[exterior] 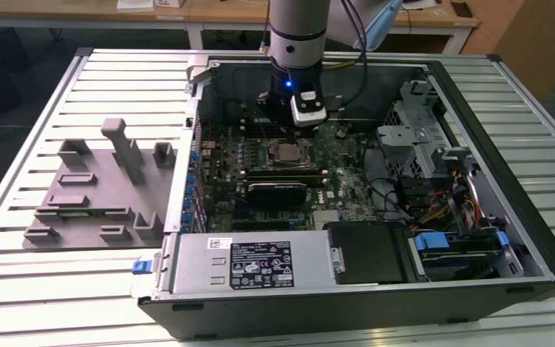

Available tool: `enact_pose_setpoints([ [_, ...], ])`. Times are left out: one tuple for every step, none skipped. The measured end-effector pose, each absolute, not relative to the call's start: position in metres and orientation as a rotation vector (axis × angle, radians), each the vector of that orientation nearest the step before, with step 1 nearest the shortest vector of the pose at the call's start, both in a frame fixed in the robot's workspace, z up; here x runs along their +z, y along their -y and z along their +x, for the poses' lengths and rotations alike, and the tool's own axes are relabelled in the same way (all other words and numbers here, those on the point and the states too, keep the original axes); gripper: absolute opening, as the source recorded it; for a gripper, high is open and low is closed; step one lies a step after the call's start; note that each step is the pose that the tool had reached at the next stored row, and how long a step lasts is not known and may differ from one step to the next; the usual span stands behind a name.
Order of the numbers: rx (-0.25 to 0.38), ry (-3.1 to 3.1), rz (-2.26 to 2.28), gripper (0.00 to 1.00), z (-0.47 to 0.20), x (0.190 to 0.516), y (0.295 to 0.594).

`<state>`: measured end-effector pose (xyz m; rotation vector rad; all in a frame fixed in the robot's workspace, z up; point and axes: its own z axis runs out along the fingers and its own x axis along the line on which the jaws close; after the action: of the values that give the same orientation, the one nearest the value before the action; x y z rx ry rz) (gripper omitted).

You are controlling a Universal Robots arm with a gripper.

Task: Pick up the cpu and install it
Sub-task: 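Close the cpu cover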

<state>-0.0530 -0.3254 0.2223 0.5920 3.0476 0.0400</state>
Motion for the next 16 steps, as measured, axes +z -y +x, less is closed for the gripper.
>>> enact_pose_setpoints([
  [0.040, -3.053, 0.565, 0.11, -0.0530, 0.2223, 0.3254],
  [0.040, -3.058, 0.539, 0.11, -0.0530, 0.2223, 0.3254],
  [0.041, -3.063, 0.513, 0.11, -0.0530, 0.2223, 0.3254],
  [0.041, -3.067, 0.486, 0.11, -0.0530, 0.2223, 0.3254],
  [0.041, -3.071, 0.459, 0.11, -0.0530, 0.2223, 0.3254],
  [0.041, -3.075, 0.433, 0.11, -0.0530, 0.2223, 0.3254],
  [0.041, -3.079, 0.406, 0.11, -0.0530, 0.2223, 0.3254],
  [0.041, -3.083, 0.377, 0.11, -0.0530, 0.2223, 0.3254],
  [0.042, -3.086, 0.351, 0.11, -0.0530, 0.2223, 0.3254],
  [0.042, -3.090, 0.325, 0.11, -0.0530, 0.2223, 0.3254],
  [0.042, -3.092, 0.299, 0.11, -0.0530, 0.2223, 0.3254],
  [0.042, -3.095, 0.272, 0.11, -0.0530, 0.2223, 0.3254],
  [0.042, -3.097, 0.246, 0.11, -0.0530, 0.2223, 0.3254],
  [0.043, -3.100, 0.220, 0.11, -0.0530, 0.2223, 0.3254],
  [0.043, -3.102, 0.192, 0.11, -0.0531, 0.2223, 0.3254],
  [0.043, -3.103, 0.166, 0.11, -0.0530, 0.2223, 0.3254],
])
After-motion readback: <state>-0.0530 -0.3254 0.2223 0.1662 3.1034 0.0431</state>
